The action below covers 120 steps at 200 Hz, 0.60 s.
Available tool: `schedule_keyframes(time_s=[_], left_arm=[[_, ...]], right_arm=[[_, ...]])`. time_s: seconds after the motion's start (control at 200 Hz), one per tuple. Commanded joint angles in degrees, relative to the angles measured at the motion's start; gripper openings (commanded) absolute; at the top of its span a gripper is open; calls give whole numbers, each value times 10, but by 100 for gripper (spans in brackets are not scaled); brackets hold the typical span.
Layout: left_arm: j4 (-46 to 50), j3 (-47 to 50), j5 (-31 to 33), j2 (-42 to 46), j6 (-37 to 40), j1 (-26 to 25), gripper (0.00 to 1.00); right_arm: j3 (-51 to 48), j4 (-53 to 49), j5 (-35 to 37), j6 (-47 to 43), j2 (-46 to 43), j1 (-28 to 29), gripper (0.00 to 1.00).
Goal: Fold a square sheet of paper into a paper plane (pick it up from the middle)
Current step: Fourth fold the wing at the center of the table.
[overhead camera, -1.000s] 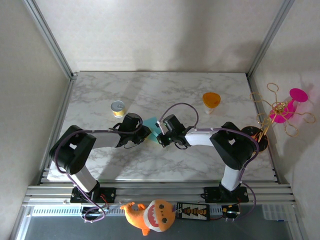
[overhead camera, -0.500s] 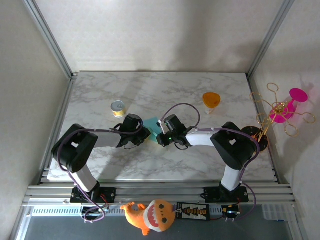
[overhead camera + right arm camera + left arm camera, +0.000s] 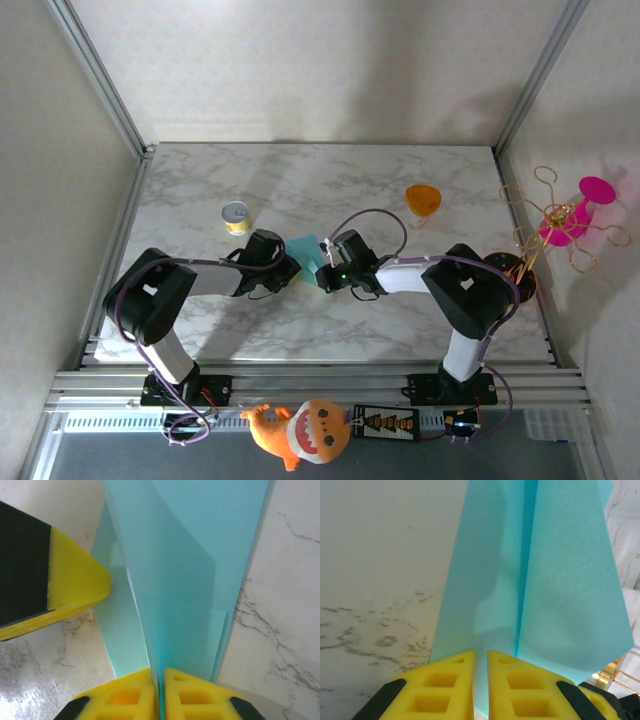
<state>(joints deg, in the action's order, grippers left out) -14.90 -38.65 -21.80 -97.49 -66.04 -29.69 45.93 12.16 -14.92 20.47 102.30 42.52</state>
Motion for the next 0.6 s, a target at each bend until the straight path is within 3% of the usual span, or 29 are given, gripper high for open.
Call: schedule_keyframes(time_s=[0.0, 0.596], left_arm=[[16, 14, 7, 4, -10, -6, 14], [-17, -5, -11, 41, 14, -6, 18]], right_arm=[[-33, 13, -28, 33, -12, -14, 13], [-55, 51, -122, 79, 13, -66, 9]])
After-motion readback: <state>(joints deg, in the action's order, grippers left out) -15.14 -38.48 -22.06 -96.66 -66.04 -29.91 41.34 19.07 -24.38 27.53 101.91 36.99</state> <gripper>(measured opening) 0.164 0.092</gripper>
